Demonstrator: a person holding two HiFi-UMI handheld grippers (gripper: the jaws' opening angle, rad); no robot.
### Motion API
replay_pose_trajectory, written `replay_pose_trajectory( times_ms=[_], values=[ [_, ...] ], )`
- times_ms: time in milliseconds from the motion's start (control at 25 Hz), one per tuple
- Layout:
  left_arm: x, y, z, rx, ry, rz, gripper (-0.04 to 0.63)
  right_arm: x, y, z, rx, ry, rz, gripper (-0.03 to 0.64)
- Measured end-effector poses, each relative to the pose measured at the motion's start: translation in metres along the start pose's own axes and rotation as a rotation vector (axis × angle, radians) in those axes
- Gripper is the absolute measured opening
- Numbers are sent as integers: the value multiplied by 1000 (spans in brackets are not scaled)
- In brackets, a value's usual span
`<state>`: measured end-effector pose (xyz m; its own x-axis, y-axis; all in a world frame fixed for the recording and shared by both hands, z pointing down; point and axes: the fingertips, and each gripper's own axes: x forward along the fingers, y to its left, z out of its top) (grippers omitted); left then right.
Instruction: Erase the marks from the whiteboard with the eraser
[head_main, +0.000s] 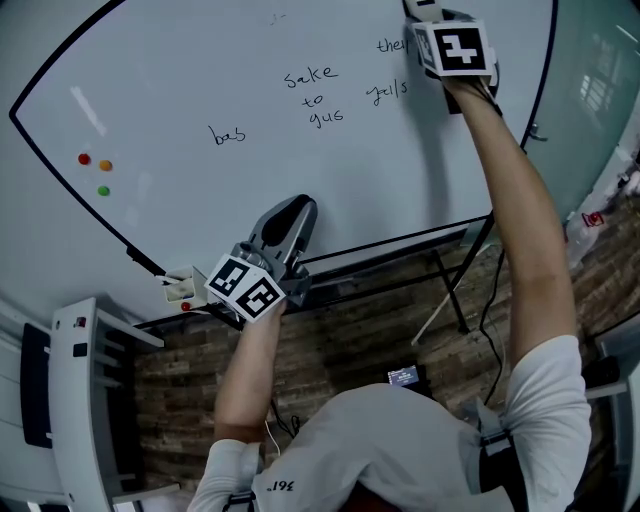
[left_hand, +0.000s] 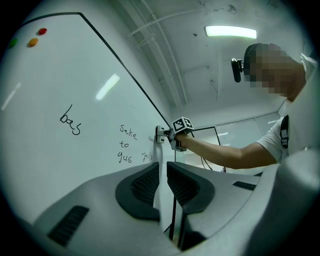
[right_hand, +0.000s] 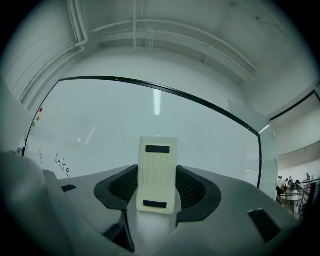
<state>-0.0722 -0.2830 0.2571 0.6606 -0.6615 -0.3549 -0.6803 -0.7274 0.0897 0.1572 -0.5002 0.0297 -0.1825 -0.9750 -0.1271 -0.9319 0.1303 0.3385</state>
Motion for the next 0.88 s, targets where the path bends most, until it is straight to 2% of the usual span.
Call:
replay_pose_trajectory(
  times_ms=[240,440,600,880],
  values=[
    [3,2,-1,-1,3,2,55,-1,-19,-10,-8,19,-43,252],
    [-3,7,-2,-2,6,18,55,-14,-18,-10,-27,-8,-73,250],
    [-11,13,-2,-5,7,36,55,-22,13,-5,-34,-32,-18,250],
    [-34,26,2,-6,3,74,55,-30,106,3,-76,-61,143,250]
  ],
)
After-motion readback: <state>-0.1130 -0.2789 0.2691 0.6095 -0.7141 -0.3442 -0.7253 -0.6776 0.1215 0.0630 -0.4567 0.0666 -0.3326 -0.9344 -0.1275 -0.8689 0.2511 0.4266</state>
